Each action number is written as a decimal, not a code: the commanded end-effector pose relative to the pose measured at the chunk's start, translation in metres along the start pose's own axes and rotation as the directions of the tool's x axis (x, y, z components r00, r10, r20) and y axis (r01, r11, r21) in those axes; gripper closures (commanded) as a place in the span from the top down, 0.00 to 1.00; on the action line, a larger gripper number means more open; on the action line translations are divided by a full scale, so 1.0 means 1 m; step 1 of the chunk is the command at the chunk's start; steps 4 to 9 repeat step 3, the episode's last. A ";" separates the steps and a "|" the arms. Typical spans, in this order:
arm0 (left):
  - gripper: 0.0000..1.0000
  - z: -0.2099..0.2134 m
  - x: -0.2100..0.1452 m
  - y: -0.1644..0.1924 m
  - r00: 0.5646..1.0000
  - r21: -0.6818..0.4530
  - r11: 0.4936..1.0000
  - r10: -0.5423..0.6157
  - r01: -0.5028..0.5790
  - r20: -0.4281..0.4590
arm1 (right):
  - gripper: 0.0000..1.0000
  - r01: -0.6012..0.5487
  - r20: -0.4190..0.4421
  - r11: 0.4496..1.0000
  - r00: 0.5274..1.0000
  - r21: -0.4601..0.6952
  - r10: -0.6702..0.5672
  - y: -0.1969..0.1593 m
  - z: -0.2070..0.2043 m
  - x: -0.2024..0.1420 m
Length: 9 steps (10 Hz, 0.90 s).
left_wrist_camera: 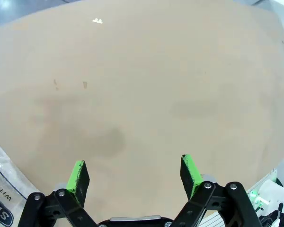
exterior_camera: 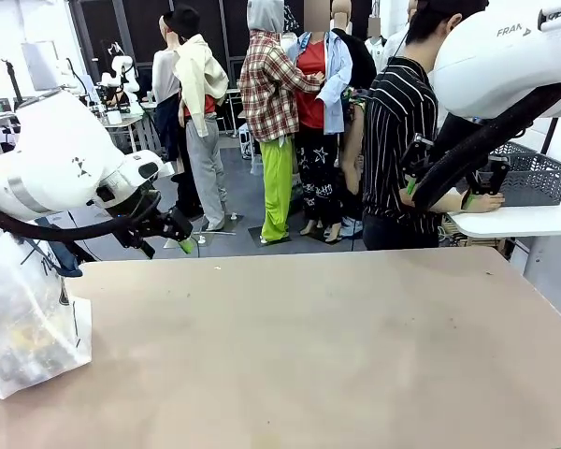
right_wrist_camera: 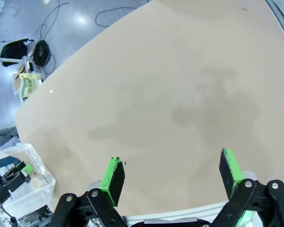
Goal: Transfer purchased items from the store into the shopping bag.
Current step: Move the Reusable shopping bag to the right side of the table.
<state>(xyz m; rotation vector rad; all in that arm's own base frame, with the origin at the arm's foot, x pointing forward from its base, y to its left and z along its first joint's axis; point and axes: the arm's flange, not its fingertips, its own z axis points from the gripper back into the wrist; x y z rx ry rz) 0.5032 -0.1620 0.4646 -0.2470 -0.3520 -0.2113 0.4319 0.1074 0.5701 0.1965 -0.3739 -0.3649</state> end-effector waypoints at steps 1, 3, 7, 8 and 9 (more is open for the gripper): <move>1.00 0.002 -0.001 -0.002 1.000 0.020 1.000 0.001 -0.001 0.006 | 1.00 -0.014 0.000 1.000 1.000 -0.017 0.014 -0.001 0.002 0.002; 1.00 0.002 -0.001 -0.002 1.000 0.020 1.000 0.001 -0.001 0.006 | 1.00 -0.014 0.000 1.000 1.000 -0.017 0.014 -0.001 0.002 0.002; 1.00 0.002 -0.001 -0.002 1.000 0.020 1.000 0.001 -0.001 0.006 | 1.00 -0.014 0.000 1.000 1.000 -0.017 0.014 -0.001 0.002 0.002; 1.00 0.002 -0.001 -0.002 1.000 0.020 1.000 0.001 -0.001 0.006 | 1.00 -0.014 0.000 1.000 1.000 -0.017 0.014 -0.001 0.002 0.002; 1.00 0.002 -0.001 -0.002 1.000 0.020 1.000 0.001 -0.001 0.006 | 1.00 -0.014 0.000 1.000 1.000 -0.017 0.014 -0.001 0.002 0.002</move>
